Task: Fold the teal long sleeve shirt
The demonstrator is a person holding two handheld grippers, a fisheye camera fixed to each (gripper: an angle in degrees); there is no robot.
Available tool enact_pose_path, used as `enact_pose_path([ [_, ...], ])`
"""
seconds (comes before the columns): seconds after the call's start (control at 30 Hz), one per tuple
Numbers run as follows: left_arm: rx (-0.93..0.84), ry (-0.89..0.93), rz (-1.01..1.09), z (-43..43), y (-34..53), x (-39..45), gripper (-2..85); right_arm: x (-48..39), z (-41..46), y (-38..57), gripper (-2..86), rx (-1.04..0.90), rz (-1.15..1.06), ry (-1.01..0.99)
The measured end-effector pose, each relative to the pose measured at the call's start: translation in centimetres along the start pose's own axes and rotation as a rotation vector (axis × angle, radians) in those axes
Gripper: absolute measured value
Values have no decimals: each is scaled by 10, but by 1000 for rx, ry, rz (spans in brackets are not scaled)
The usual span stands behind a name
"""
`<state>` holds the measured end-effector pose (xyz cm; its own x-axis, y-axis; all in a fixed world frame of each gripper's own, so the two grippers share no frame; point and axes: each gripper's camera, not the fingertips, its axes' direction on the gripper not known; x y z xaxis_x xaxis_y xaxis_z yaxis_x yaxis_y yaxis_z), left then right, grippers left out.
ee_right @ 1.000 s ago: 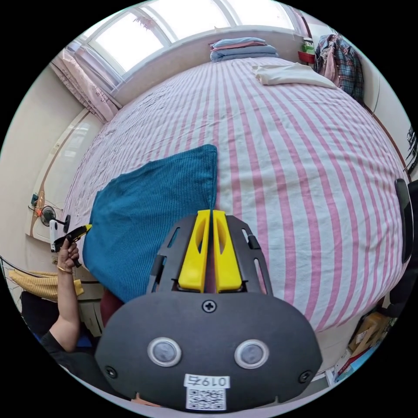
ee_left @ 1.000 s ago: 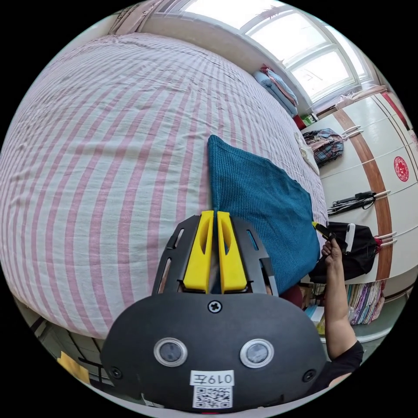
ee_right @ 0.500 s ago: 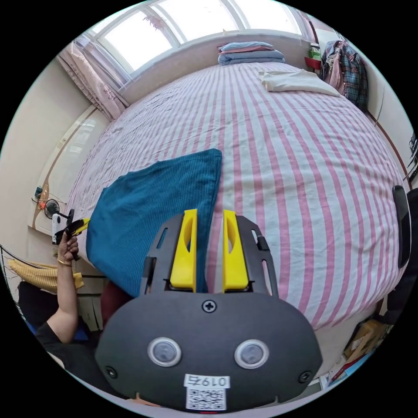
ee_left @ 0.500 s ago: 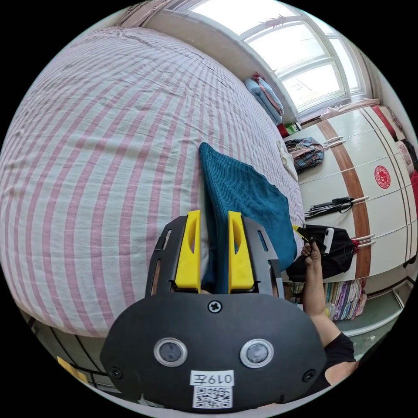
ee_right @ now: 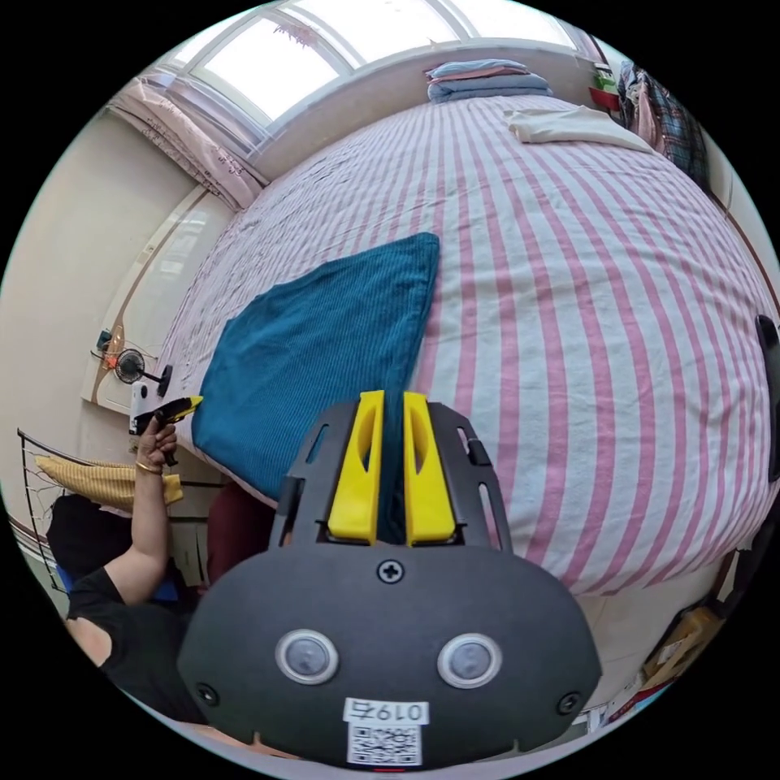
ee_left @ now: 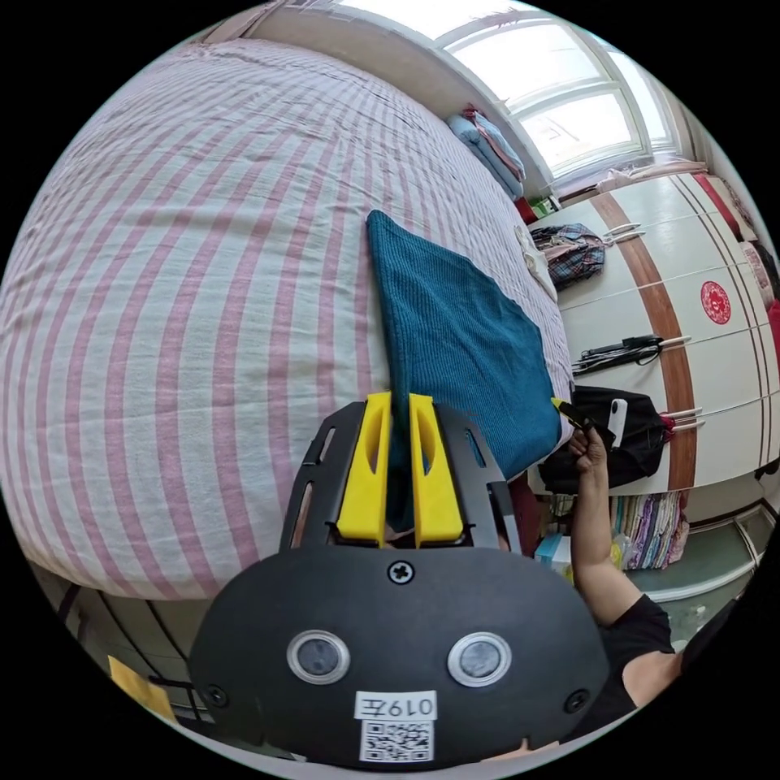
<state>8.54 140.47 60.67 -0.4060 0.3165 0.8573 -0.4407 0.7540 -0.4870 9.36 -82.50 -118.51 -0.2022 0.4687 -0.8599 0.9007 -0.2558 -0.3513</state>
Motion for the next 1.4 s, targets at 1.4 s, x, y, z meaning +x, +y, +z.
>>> enact_pose_path([
  [1.4,283,157,32,-81,304,10,29,-72,-139,167,71,215,17,-143],
])
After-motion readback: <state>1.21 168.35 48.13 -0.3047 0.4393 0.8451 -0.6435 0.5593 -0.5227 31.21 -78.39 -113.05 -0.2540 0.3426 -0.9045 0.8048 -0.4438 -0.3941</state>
